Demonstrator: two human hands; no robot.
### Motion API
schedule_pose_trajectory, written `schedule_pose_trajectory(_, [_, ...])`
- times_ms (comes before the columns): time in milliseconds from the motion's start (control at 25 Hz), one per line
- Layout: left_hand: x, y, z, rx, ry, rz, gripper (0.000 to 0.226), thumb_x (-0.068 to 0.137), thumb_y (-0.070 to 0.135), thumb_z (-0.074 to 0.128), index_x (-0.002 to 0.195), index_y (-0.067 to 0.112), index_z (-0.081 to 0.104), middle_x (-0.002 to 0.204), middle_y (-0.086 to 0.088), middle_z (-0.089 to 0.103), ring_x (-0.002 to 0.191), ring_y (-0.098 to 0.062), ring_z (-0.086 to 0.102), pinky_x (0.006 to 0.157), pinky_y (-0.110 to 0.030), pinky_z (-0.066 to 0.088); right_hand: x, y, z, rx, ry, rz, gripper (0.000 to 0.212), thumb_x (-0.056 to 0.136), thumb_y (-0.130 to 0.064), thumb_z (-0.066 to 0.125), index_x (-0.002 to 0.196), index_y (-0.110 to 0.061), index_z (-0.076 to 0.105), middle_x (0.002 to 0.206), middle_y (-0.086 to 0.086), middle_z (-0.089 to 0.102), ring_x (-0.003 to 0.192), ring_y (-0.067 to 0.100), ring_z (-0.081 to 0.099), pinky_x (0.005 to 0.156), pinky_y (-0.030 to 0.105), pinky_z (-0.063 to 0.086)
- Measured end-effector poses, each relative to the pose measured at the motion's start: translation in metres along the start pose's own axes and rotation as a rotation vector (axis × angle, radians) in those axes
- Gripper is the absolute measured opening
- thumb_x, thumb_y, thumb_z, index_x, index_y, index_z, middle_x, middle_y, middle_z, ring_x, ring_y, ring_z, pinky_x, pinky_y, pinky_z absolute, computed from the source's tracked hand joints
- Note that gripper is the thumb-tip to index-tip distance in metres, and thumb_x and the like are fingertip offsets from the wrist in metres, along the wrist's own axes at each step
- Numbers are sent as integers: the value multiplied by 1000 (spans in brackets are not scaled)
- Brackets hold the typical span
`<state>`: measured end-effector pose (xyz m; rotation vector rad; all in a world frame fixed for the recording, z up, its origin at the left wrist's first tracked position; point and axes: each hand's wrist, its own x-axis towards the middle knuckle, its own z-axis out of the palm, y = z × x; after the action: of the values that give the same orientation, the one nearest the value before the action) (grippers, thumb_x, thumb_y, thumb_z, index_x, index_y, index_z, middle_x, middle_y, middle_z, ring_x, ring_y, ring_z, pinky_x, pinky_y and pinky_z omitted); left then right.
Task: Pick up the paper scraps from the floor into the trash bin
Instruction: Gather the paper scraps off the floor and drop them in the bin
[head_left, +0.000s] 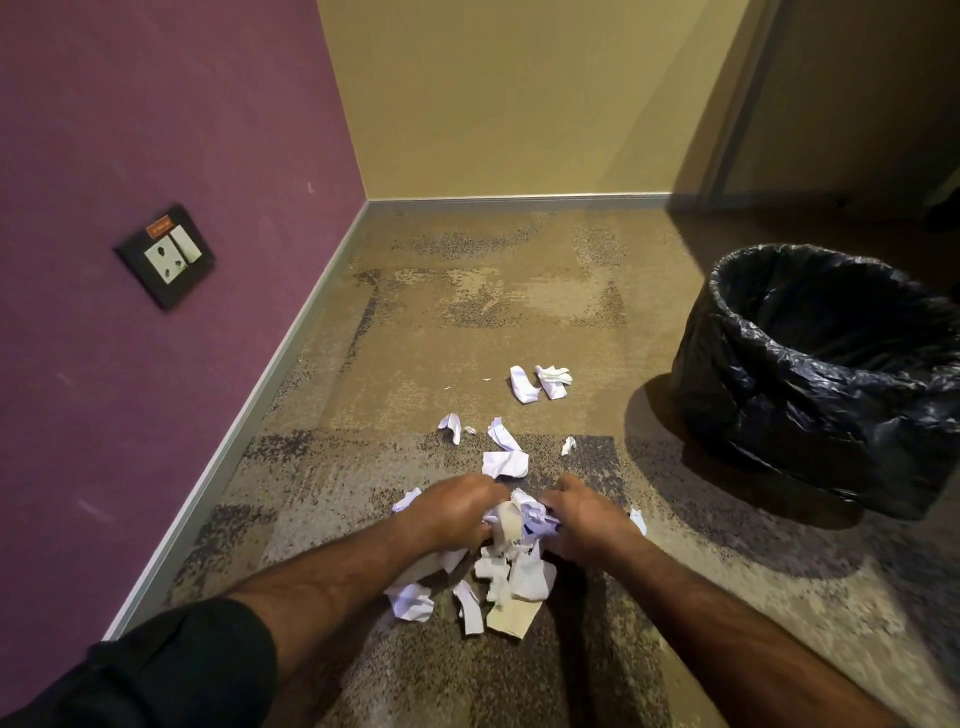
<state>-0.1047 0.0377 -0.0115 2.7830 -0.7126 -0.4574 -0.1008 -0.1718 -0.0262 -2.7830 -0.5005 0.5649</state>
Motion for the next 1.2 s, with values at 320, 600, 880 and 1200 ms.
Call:
schedule_pose_trajectory(320, [-9, 16, -37, 9, 130, -22, 17, 87, 9, 62, 80, 24, 59, 80, 0, 59, 71, -17, 55, 61, -28, 38, -10, -6, -34, 21, 99, -12, 39, 86, -22, 70, 123, -27, 59, 126, -1, 46, 105, 17, 54, 88, 30, 50])
schedule_pose_trajectory(600, [12, 46, -114, -79, 285, -67, 13, 88, 13, 70, 100, 17, 72, 93, -1, 71, 80, -17, 66, 65, -27, 51, -24, -3, -123, -69, 245, -60, 35, 88, -32, 69, 122, -23, 61, 123, 4, 49, 102, 23, 59, 83, 33, 50])
schedule_pose_trajectory(880, [24, 90, -194, -30, 397, -33, 10, 90, 10, 69, 100, 11, 72, 98, -7, 70, 79, -15, 61, 59, -19, 41, -44, 9, -220, -73, 451, -59, 26, 89, -30, 66, 114, -24, 65, 106, -1, 47, 90, 21, 56, 78, 29, 42])
schedule_pose_trajectory(1200, [56, 139, -259, 18, 504, 22, 17, 80, 7, 71, 95, 13, 76, 93, -8, 75, 85, -26, 68, 66, -30, 50, -76, 41, -286, -95, 541, -5, 22, 85, -30, 71, 107, -26, 68, 99, -2, 48, 91, 24, 58, 75, 29, 43])
